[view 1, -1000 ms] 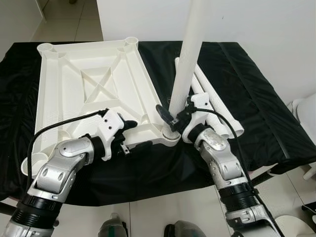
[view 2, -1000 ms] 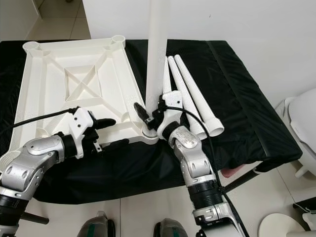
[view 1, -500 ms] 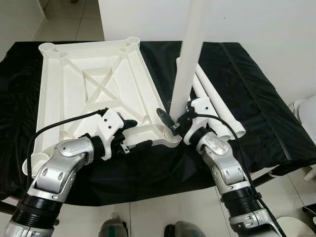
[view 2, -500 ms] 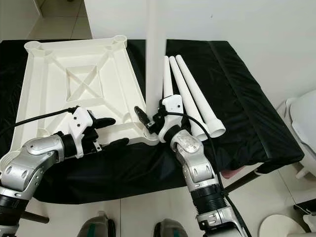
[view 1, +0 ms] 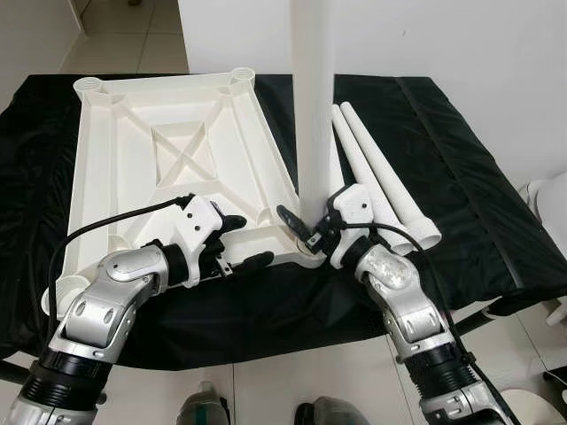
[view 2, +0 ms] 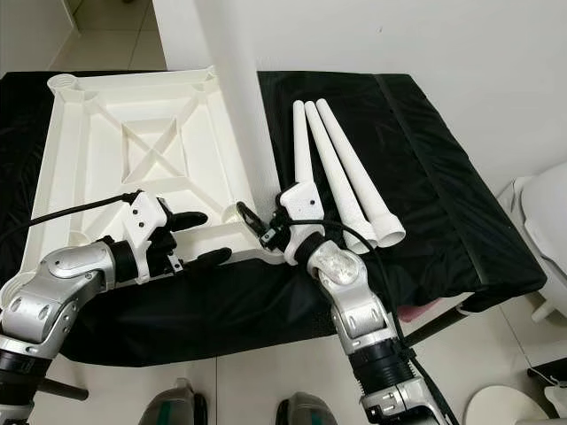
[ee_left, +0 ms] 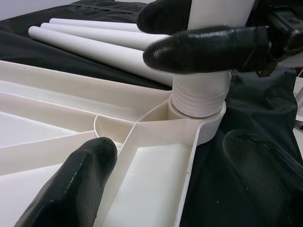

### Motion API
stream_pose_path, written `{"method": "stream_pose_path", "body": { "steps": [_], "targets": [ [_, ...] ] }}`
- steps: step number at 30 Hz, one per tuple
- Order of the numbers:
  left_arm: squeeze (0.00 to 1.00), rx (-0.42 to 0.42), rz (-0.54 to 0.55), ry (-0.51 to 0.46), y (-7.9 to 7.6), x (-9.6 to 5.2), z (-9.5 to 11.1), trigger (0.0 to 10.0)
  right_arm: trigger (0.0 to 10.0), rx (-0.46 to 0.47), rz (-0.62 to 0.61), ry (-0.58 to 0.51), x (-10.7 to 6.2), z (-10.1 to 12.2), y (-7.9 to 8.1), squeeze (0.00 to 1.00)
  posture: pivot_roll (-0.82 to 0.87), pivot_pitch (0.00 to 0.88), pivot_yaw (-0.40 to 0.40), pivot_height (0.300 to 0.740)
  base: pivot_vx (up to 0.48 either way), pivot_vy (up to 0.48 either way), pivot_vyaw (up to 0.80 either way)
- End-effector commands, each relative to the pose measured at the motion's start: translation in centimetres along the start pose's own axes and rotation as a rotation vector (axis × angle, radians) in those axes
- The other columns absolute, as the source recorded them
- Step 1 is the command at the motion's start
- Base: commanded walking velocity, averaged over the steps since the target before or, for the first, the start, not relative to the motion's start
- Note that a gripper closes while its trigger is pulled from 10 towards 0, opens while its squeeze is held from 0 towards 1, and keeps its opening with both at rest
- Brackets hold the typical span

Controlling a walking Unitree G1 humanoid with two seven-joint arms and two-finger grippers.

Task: Building children table

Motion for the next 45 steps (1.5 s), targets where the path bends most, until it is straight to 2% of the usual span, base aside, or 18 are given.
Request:
{"method": "stream_pose_path", "body": {
  "steps": [1,3,12,19,24,26,27,30,34,37,41,45],
  "targets": [
    [0.00,0.007,0.043,0.016,0.2,-0.3,0.0,10.0,10.0,0.077,-0.040,0.081,-0.9,-2.2,-0.3,0.00,-0.01,0.015,-0.028,0.740,0.000,0.000,0.00],
    [0.00,0.005,0.043,0.018,0.2,-0.4,0.0,10.0,10.0,0.173,-0.133,0.063,-1.3,-2.8,-1.2,0.00,-0.01,0.024,-0.024,0.740,0.000,0.000,0.00],
    [0.00,0.006,0.043,0.022,0.3,-0.6,0.0,10.0,10.0,0.312,-0.234,0.036,-1.5,-3.4,-2.0,0.00,0.00,0.031,-0.015,0.740,0.000,0.000,0.00],
    [0.00,0.009,0.045,0.026,0.4,-0.7,0.1,10.0,10.0,0.366,-0.256,0.014,-1.6,-3.7,-1.9,0.00,0.00,0.034,-0.013,0.740,0.000,0.000,0.00],
    [0.00,0.006,0.043,0.026,0.3,-0.8,0.2,10.0,10.0,0.324,-0.236,-0.019,-1.8,-3.5,-1.5,0.00,0.00,0.037,-0.011,0.740,0.000,0.000,0.00],
    [0.00,0.005,0.044,0.028,0.3,-0.8,0.1,10.0,10.0,0.287,-0.218,-0.021,-1.8,-3.3,-1.3,0.00,0.00,0.039,-0.011,0.740,0.000,0.000,0.00],
    [0.00,0.004,0.044,0.029,0.3,-0.8,0.1,10.0,10.0,0.239,-0.208,-0.019,-1.6,-3.2,-1.2,0.00,0.00,0.039,-0.011,0.740,0.000,0.000,0.00],
    [0.00,0.003,0.045,0.029,0.3,-0.9,0.1,10.0,10.0,0.197,-0.194,-0.024,-1.3,-2.7,-1.1,0.00,0.00,0.039,-0.011,0.740,0.000,0.000,0.00],
    [0.00,0.002,0.049,0.030,0.3,-1.0,0.2,10.0,10.0,0.209,-0.197,-0.017,-0.6,-2.1,-1.3,0.00,0.01,0.039,-0.011,0.740,0.000,0.000,0.00],
    [0.00,0.002,0.051,0.031,0.3,-1.1,0.2,10.0,10.0,0.200,-0.194,0.017,-0.2,-2.1,-1.3,0.00,0.01,0.040,-0.011,0.740,0.000,0.000,0.00],
    [0.00,0.000,0.053,0.032,0.3,-1.2,0.2,10.0,10.0,0.237,-0.203,0.068,0.0,-2.7,-1.4,0.00,0.01,0.040,-0.012,0.740,0.000,0.000,0.00],
    [0.00,-0.002,0.057,0.032,0.3,-1.2,0.2,10.0,10.0,0.199,-0.193,0.112,0.4,-2.9,-1.6,0.00,0.02,0.040,-0.012,0.740,0.000,0.000,0.00]
  ]
}}
Point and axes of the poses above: a point about 5 cm out from each wrist's last joint towards the gripper, its own x axis pointing out of the wrist towards the gripper, its own z axis along the axis of the wrist's last joint, y = z × x, the point moved 1 cm from there along x, pointing out of the wrist towards the gripper, and after that the axes turned 6 degrees about x, right-handed, at the moved point
